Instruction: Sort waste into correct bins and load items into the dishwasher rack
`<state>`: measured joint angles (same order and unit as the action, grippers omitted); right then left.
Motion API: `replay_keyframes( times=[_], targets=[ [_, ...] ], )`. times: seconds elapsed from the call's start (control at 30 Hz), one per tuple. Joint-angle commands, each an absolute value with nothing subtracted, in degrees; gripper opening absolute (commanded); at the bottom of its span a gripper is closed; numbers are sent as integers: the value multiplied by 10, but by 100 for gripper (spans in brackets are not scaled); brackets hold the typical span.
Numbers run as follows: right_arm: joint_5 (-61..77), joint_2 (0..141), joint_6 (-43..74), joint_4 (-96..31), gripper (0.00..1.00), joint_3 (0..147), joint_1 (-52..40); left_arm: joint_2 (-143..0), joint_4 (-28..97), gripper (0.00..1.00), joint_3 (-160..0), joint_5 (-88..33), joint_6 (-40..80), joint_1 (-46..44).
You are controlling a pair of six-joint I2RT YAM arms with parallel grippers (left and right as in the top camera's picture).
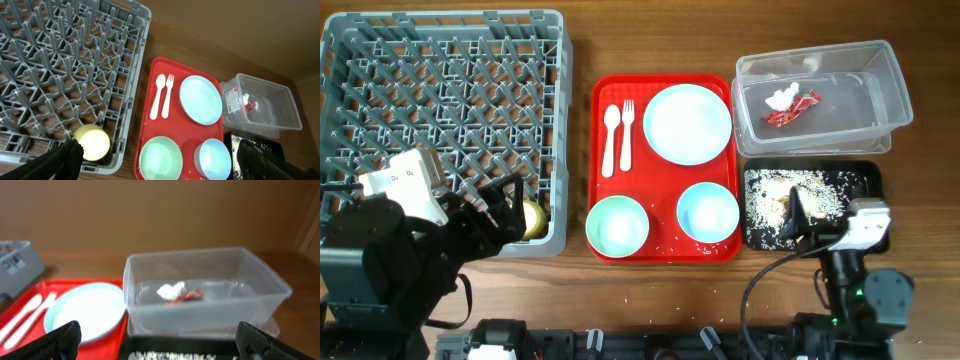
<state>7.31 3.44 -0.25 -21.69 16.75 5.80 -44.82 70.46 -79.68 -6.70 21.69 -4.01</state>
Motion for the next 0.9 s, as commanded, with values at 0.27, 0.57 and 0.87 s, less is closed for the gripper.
replay_keyframes(
  times=[0.27, 0.57, 0.87],
  targets=[
    [91, 2, 1, 8, 100, 3, 60, -447, 703, 100, -803, -61, 208, -40],
    [91, 3, 1, 8, 100, 3, 60, -447, 716, 100, -803, -127, 246, -40],
    [91, 5, 1, 8, 100, 3, 60, -777, 606, 96, -740, 19, 212, -246]
  ],
)
